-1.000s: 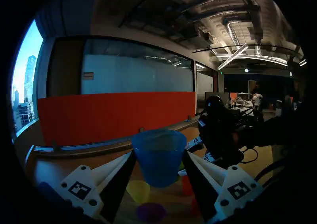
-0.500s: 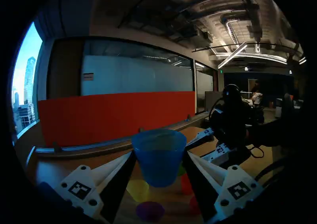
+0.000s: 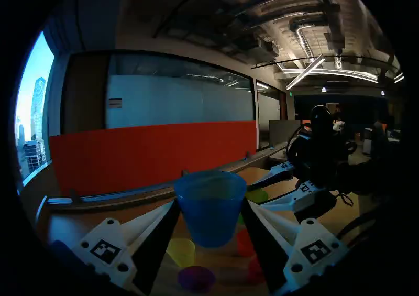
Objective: Pour water
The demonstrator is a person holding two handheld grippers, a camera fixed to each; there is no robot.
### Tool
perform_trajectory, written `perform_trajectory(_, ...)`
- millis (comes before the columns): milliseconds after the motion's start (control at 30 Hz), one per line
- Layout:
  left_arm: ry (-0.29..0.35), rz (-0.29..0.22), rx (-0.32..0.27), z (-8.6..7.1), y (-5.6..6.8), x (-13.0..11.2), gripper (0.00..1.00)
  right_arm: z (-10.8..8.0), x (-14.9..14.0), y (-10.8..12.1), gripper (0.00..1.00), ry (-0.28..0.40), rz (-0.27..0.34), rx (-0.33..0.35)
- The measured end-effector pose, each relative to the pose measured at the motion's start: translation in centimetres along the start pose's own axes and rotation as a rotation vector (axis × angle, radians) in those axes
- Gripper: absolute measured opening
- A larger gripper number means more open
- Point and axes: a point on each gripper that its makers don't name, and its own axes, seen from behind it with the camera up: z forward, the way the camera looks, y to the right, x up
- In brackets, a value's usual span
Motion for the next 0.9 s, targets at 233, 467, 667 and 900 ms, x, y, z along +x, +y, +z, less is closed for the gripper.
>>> perform_trajectory(233, 0.003, -0.001, 0.001, -0.2, 0.2, 0.1, 0.82, -1.2, 0.5, -0.4, 0.94, 0.039, 0.006, -0.007)
perform_trajectory(467, 0.004, -0.002, 0.001, -0.3, 0.3, -0.1, 0.82, -2.2, 1.6, -0.7, 0.94, 0.087, 0.003, -0.017)
perform_trajectory(667, 0.003, -0.006, 0.002, -0.1, 0.2, -0.3, 0.82, -2.5, 1.9, -1.0, 0.94, 0.115, 0.001, -0.018)
perform_trajectory(900, 0.003, -0.008, 0.000, -0.1, 0.3, -0.4, 0.82, -2.7, 2.2, -1.2, 0.94, 0.139, -0.001, -0.023)
